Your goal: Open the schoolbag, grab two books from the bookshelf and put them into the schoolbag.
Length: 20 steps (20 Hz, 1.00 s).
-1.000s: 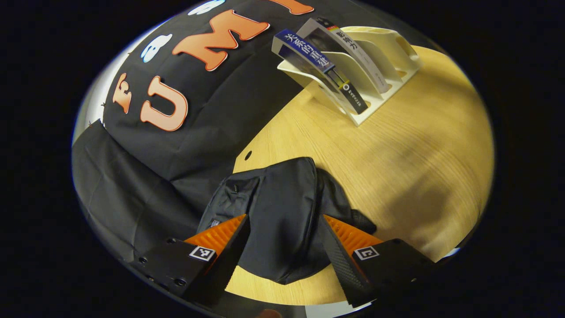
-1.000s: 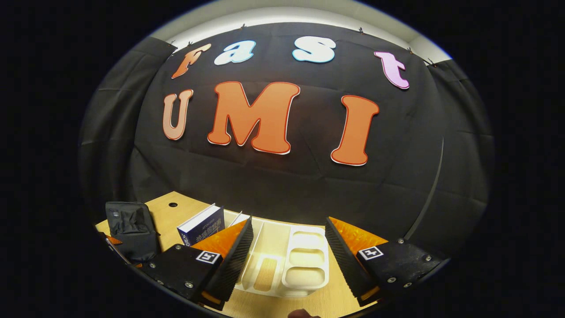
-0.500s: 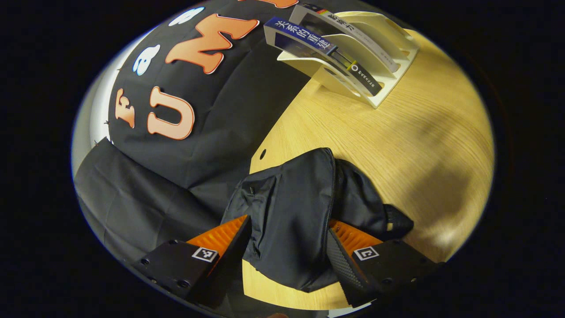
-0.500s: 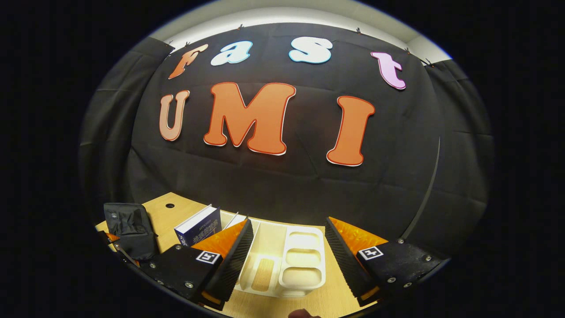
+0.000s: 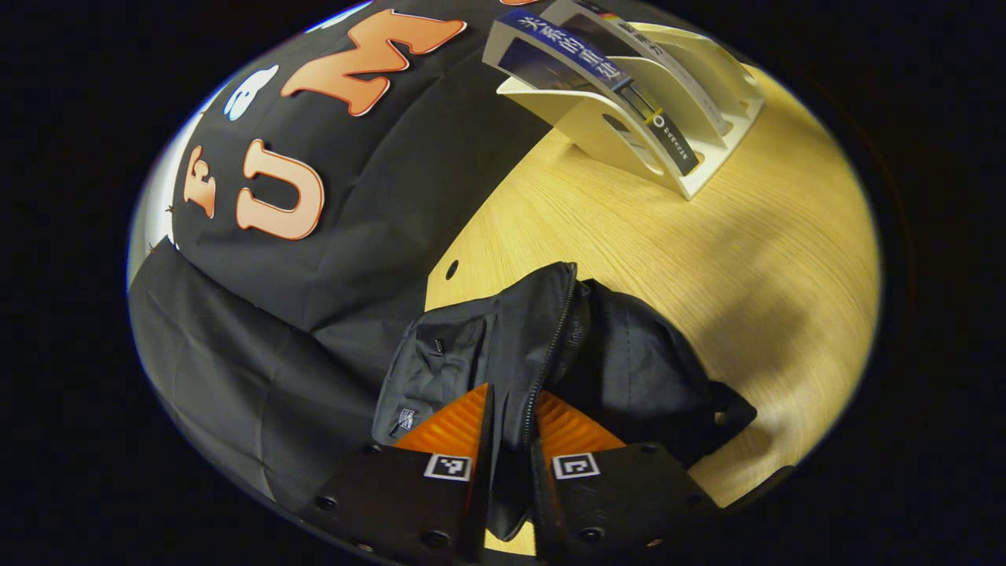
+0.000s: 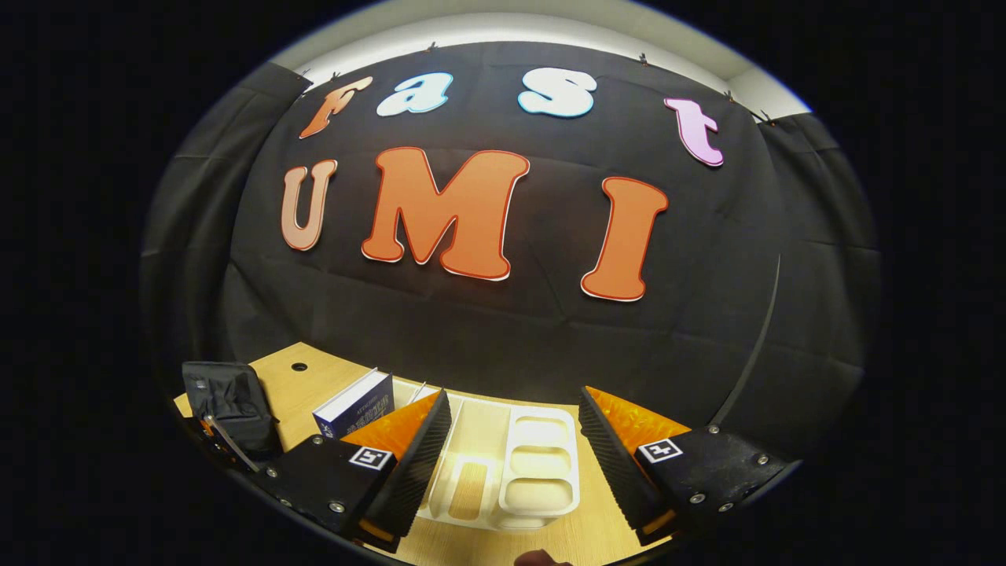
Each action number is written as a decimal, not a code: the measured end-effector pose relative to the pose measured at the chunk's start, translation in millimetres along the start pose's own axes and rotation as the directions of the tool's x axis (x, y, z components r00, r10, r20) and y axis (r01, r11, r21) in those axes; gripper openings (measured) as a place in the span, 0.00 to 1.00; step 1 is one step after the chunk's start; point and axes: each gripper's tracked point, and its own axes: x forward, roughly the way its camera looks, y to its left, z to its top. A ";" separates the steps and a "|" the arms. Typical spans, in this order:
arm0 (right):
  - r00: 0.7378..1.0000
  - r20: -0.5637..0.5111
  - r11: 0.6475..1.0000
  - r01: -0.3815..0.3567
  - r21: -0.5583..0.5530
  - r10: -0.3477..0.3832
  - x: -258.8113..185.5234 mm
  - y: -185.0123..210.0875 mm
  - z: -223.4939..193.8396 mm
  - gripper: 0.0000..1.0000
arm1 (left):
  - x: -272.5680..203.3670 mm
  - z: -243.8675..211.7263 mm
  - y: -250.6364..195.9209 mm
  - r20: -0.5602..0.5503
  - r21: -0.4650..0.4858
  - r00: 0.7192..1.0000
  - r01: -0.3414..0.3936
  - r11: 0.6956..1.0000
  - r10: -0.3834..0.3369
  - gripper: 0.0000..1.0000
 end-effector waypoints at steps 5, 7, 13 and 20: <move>0.999 -0.038 1.000 -0.001 -0.005 0.001 7.2 21.8 2.1 0.98 | -12.2 3.7 28.2 0.007 -0.083 0.990 0.141 0.987 -0.141 0.10; 0.999 -0.053 1.000 -0.008 -0.022 0.007 9.0 35.8 3.5 0.98 | -16.3 4.5 39.7 0.008 -0.136 0.975 0.220 0.966 -0.221 0.08; 0.990 -0.134 0.997 -0.046 -0.067 0.037 17.3 86.0 5.0 0.98 | -21.4 9.4 83.7 0.045 -0.208 0.918 0.395 0.895 -0.394 0.08; 0.943 -0.327 0.992 -0.098 -0.077 0.068 35.2 140.6 -6.7 0.98 | -12.6 15.8 129.3 0.068 -0.241 0.826 0.557 0.795 -0.559 0.07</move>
